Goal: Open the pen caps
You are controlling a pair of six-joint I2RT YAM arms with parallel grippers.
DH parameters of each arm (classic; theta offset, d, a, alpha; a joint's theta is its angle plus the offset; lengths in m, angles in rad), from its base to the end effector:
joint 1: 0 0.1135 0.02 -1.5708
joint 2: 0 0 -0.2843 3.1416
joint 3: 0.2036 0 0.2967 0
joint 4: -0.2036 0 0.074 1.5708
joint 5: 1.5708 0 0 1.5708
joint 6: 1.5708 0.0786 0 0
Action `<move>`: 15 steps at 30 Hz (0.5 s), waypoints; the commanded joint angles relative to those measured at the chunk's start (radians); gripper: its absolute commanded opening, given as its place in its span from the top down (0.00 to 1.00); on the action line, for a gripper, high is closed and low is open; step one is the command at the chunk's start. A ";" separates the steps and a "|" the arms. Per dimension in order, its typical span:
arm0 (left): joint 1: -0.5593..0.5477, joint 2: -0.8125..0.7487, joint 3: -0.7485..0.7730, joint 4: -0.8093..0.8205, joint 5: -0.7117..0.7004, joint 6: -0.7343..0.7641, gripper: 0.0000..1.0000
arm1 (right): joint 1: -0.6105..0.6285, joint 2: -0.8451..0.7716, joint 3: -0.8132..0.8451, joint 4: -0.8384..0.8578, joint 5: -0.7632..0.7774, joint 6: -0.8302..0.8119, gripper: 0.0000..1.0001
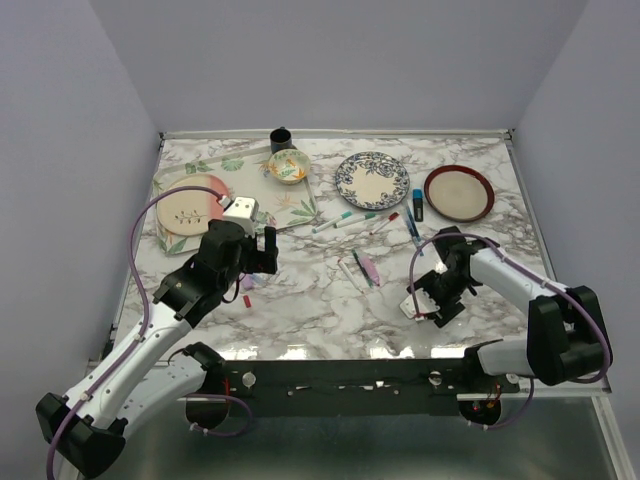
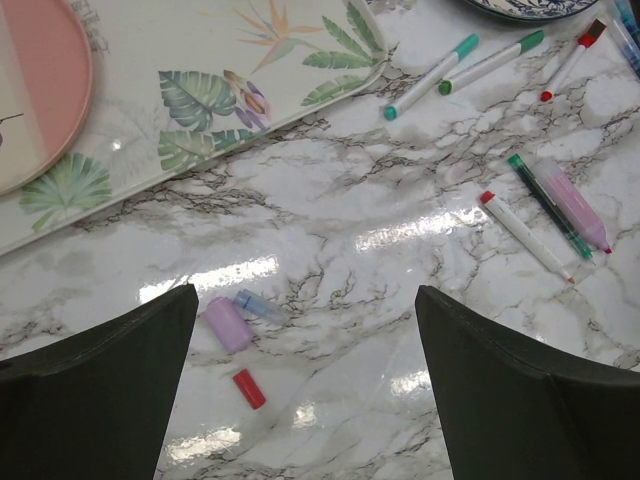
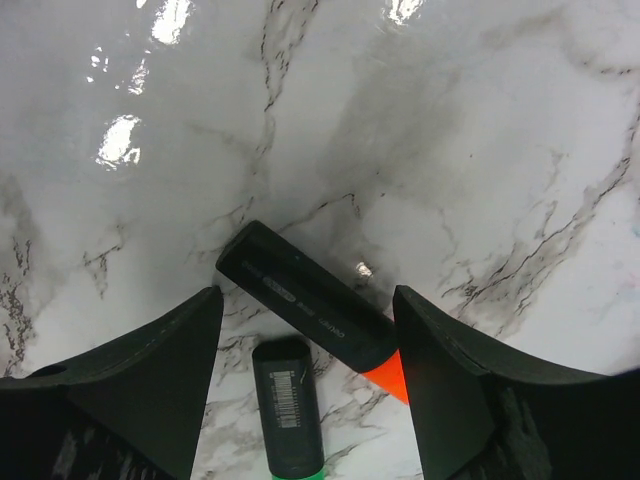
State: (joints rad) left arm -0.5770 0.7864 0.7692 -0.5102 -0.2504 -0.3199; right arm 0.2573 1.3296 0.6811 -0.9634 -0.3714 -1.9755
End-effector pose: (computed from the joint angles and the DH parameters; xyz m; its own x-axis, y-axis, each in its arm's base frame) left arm 0.2122 -0.1149 0.2941 -0.5102 -0.0314 -0.8595 0.1987 0.9680 -0.1534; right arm 0.1996 0.0820 0.1148 0.5852 -0.7317 -0.3495 -0.8005 -0.5900 -0.1050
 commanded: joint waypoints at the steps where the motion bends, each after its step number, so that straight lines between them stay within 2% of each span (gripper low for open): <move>1: 0.006 -0.001 -0.001 0.018 0.020 0.013 0.01 | 0.026 0.052 0.035 0.012 0.037 -0.350 0.25; 9: 0.009 -0.006 -0.002 0.019 0.023 0.013 0.01 | 0.068 0.135 0.121 0.014 0.057 -0.292 0.29; 15: 0.011 -0.009 -0.002 0.019 0.022 0.012 0.01 | 0.115 0.210 0.173 0.055 0.078 -0.192 0.36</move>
State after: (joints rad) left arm -0.5751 0.7864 0.7692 -0.5102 -0.2489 -0.3187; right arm 0.3408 1.4868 0.8089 -0.9550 -0.3241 -1.9800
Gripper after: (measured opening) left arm 0.987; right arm 0.665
